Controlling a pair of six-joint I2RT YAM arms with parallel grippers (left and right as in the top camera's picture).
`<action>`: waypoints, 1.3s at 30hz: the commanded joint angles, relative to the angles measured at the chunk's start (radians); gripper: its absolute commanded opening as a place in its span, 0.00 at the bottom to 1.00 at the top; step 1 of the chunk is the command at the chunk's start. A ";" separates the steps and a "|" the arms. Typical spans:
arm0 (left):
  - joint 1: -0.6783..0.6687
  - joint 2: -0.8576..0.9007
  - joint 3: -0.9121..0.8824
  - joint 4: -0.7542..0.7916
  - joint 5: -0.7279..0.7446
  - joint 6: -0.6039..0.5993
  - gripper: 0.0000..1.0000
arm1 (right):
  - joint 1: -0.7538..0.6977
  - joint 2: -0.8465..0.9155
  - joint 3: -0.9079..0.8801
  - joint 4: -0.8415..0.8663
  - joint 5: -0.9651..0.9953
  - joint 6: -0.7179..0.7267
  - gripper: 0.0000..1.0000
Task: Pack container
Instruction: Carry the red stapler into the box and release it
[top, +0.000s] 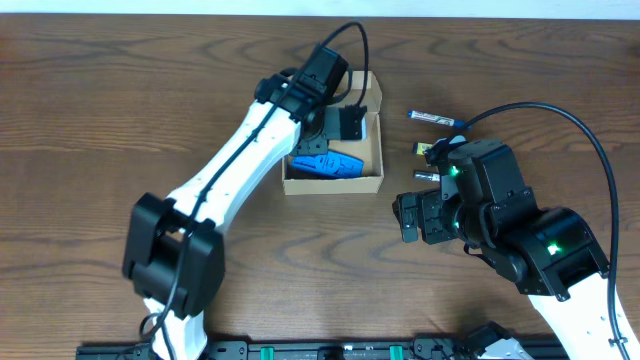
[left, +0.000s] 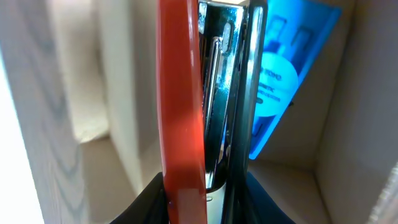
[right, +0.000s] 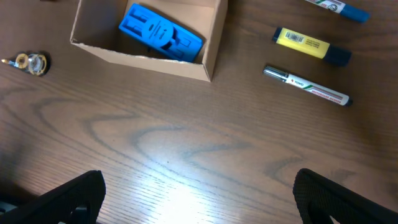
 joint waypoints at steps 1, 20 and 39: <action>0.013 0.059 0.012 0.007 -0.024 0.100 0.06 | 0.003 -0.001 0.002 0.000 0.000 -0.013 0.99; 0.028 0.173 0.012 0.077 -0.111 0.046 0.33 | 0.003 -0.001 0.002 0.000 0.000 -0.013 0.99; -0.024 0.078 0.013 0.044 -0.201 -0.130 0.46 | 0.003 -0.001 0.002 0.000 0.000 -0.012 0.99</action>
